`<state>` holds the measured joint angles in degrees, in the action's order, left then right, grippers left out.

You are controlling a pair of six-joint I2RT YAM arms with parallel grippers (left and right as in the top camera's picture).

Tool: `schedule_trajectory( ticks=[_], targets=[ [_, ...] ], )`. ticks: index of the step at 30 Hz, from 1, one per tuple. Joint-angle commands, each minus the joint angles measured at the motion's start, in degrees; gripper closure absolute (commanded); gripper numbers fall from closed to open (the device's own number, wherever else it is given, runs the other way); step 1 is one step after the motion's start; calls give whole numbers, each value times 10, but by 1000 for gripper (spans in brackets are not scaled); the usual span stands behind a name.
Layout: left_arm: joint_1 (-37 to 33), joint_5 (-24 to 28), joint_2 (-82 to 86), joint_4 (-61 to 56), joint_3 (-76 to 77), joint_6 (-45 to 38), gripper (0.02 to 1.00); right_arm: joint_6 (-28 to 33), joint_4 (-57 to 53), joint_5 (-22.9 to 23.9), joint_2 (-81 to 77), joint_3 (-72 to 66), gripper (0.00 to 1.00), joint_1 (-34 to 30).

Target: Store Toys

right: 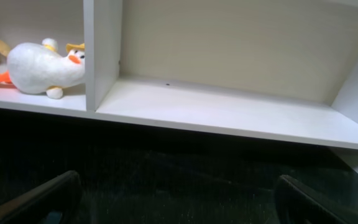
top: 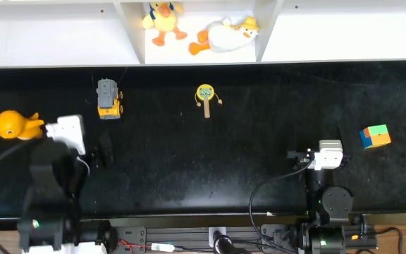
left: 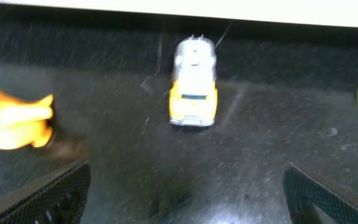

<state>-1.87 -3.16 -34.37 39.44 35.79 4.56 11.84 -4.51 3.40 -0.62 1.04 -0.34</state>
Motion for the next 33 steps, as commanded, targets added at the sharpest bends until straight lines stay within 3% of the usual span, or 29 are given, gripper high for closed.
schedule_trajectory(
  ticks=[1, 9, 13, 16, 21, 27, 33],
  targets=[
    [-59, 62, -113, 30, 83, -33, 23, 0, 3, 3, 3, -8, 5, -1],
    [-223, 239, -244, 35, 153, -97, 23, 0, 3, 3, 3, -8, 5, -1],
    [-282, 265, -281, 26, 157, -94, 23, 0, 3, 3, 3, -8, 5, -1],
    [-304, 260, -294, 29, 157, -93, 20, 0, 3, 3, 3, -8, 5, -1],
    [-302, 176, -288, 29, 157, -93, 20, 0, 3, 3, 3, -8, 5, -1],
    [-311, 170, -223, 48, 157, -97, 20, 0, 3, 3, 3, -8, 5, -1],
    [-368, 153, -153, 90, 157, -125, 23, 0, 3, 3, 3, -8, 7, -1]
  ],
)
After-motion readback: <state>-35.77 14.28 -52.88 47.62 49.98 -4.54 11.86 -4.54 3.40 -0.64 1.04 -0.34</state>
